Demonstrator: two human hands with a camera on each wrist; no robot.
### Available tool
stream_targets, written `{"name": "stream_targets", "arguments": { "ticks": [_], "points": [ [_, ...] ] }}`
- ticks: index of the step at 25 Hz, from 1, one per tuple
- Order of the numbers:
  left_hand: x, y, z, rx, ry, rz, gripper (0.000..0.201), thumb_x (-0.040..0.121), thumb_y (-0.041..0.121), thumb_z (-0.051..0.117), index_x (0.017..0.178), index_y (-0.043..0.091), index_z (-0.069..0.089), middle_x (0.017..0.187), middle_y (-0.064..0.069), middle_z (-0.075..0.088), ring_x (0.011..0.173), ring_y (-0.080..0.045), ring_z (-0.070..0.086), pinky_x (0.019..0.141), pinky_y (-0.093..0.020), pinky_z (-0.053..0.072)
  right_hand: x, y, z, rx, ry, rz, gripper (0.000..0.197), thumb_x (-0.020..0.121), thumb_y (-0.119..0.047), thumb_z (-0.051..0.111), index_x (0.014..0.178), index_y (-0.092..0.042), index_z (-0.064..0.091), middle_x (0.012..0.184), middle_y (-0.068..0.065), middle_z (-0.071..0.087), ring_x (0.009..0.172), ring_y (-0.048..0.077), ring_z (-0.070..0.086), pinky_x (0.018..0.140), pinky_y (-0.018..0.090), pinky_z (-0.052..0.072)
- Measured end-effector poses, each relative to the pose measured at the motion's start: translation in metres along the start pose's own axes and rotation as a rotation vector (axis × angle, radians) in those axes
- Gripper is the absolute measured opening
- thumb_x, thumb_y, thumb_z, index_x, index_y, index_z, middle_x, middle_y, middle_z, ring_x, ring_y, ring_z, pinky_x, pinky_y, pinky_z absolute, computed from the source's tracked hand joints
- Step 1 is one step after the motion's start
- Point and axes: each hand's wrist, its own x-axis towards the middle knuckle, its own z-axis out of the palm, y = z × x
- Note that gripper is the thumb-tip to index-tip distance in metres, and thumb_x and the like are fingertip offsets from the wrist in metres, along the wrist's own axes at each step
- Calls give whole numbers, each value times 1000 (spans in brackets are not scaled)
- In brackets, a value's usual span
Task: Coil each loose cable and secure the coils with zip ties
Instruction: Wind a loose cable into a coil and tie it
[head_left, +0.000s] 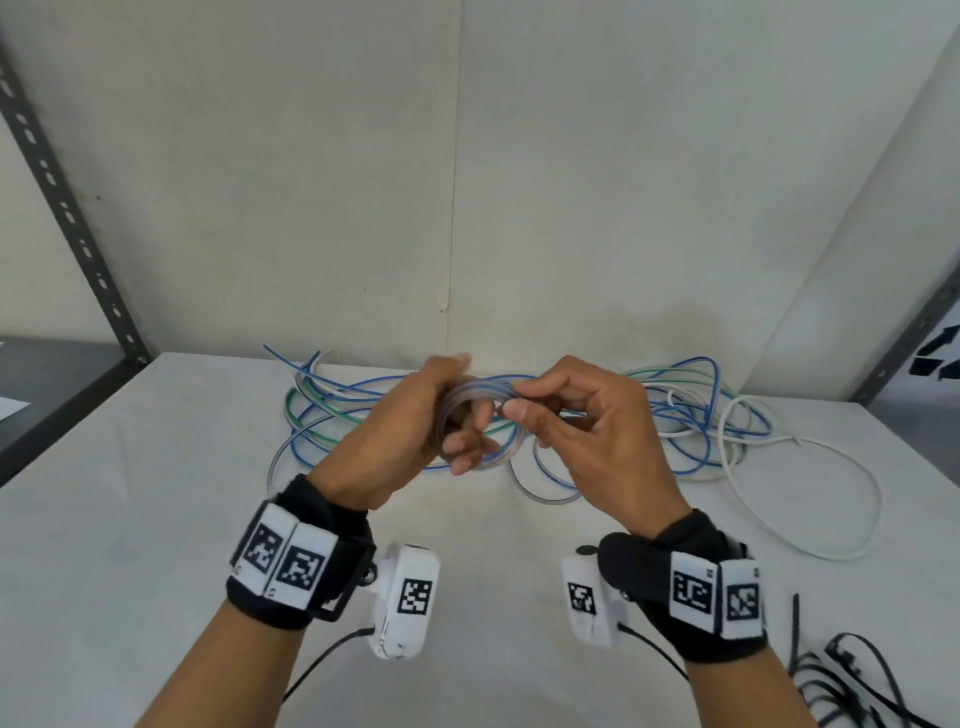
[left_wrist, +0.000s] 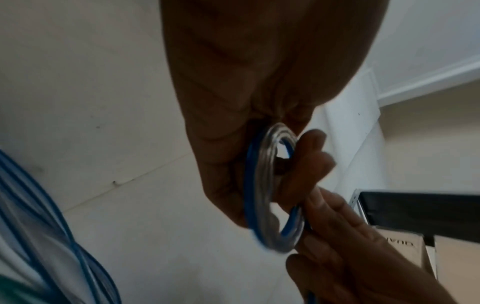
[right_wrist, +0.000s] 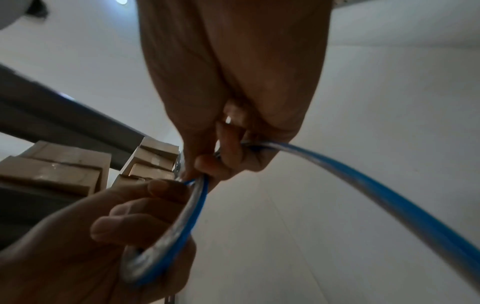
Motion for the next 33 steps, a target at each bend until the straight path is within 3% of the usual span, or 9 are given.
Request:
{"name": "stream_targets", "arguments": {
  "ticks": [5, 8, 13, 16, 19, 21, 24, 29, 33],
  "points": [
    [0, -8, 10, 137, 59, -4, 52, 106, 22, 36, 54, 22, 38, 58, 2, 19, 51, -17, 20, 60, -32, 43, 0, 4, -5, -119, -102, -19, 6, 87, -11, 77, 91, -14, 76, 76, -12, 68, 62, 10, 57, 59, 25, 47],
    [1, 1, -1, -40, 151, 36, 45, 106, 20, 34, 62, 21, 29, 54, 7, 16, 46, -13, 15, 51, -29, 33, 3, 4, -17, -76, -11, -7, 15, 89, -8, 74, 96, -20, 78, 73, -8, 71, 54, 11, 55, 57, 23, 46],
    [1, 12, -19, -420, 246, 140, 44, 105, 23, 31, 61, 21, 27, 52, 8, 11, 49, -15, 6, 47, -25, 34, 4, 1, -10, 23, 94, -10, 9, 92, -6, 70, 91, -15, 72, 76, 6, 73, 60, 8, 59, 56, 18, 45],
    [2, 13, -14, -570, 259, 186, 48, 104, 25, 29, 56, 22, 31, 57, 5, 4, 48, -15, 4, 46, -23, 34, -1, 2, 19, 134, 3, 50, 12, 92, -1, 67, 85, -10, 66, 71, 6, 70, 60, 2, 61, 59, 11, 43],
    [-1, 14, -14, -625, 266, 219, 48, 103, 25, 29, 55, 22, 32, 57, 5, 4, 47, -15, 5, 46, -23, 35, -7, 5, 39, 290, -12, 113, 11, 95, -4, 66, 86, -10, 63, 75, 13, 69, 51, 6, 52, 51, 15, 40],
    [-1, 13, -11, -649, 253, 235, 48, 104, 25, 28, 56, 21, 32, 56, 5, 5, 47, -14, 5, 48, -23, 36, -9, 7, 49, 335, 65, 124, 11, 91, -10, 72, 85, -15, 65, 90, 18, 71, 53, 15, 51, 47, 19, 39],
    [0, 12, 1, -653, 252, 240, 47, 104, 25, 28, 57, 20, 32, 54, 5, 7, 48, -15, 5, 50, -24, 38, -11, 7, 56, 359, 247, 138, 17, 80, -10, 80, 84, -8, 63, 102, 7, 74, 60, 17, 58, 43, 21, 39],
    [2, 5, 18, -650, 237, 260, 49, 106, 25, 26, 58, 19, 34, 47, 7, 19, 47, -13, 10, 53, -24, 36, -13, 3, 59, 418, 427, 68, 16, 82, 2, 75, 80, -3, 61, 83, 12, 76, 62, 10, 66, 53, 16, 45],
    [1, 8, 5, -404, 202, 198, 42, 101, 18, 22, 68, 10, 45, 51, -1, 28, 44, -17, 28, 65, -30, 51, -3, 0, 33, 281, 372, 19, 14, 78, -2, 80, 78, -4, 66, 77, 4, 75, 64, 8, 66, 59, 16, 49]
  ]
}}
